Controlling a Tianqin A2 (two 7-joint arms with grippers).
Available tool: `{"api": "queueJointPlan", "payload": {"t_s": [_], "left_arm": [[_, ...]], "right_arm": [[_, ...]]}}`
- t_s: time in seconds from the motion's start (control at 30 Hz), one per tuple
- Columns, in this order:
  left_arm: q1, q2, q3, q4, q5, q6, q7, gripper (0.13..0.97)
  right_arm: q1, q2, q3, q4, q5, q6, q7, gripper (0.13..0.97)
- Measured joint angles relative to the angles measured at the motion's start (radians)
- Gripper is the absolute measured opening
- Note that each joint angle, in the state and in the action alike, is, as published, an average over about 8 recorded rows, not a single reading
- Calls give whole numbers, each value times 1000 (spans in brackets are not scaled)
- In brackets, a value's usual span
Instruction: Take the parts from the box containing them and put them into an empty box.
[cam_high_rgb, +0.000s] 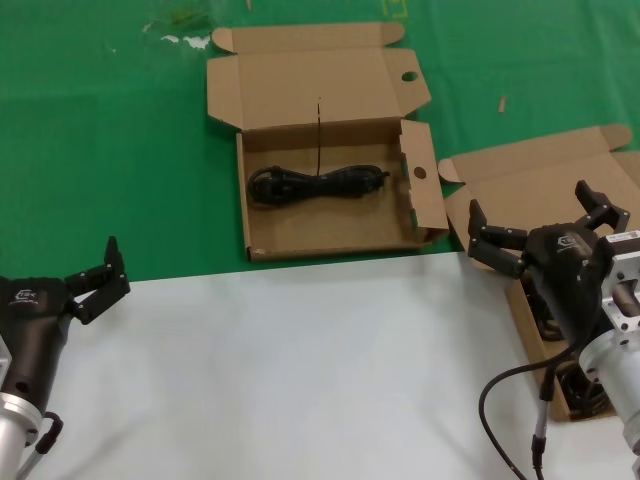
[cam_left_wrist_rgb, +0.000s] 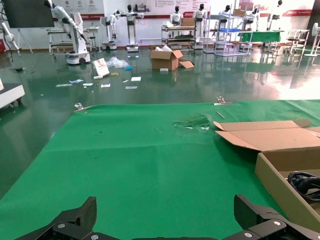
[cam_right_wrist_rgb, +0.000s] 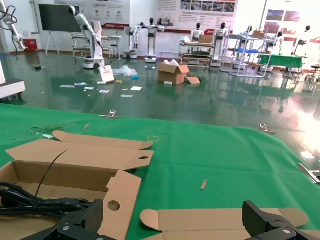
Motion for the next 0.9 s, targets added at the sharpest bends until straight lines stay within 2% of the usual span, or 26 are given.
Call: {"api": "queueJointPlan", "payload": {"t_s": [0.9], "left_arm": [[0, 0, 0, 0, 0, 0, 0, 966]], "right_arm": [[0, 0, 0, 0, 0, 0, 0, 966]]}}
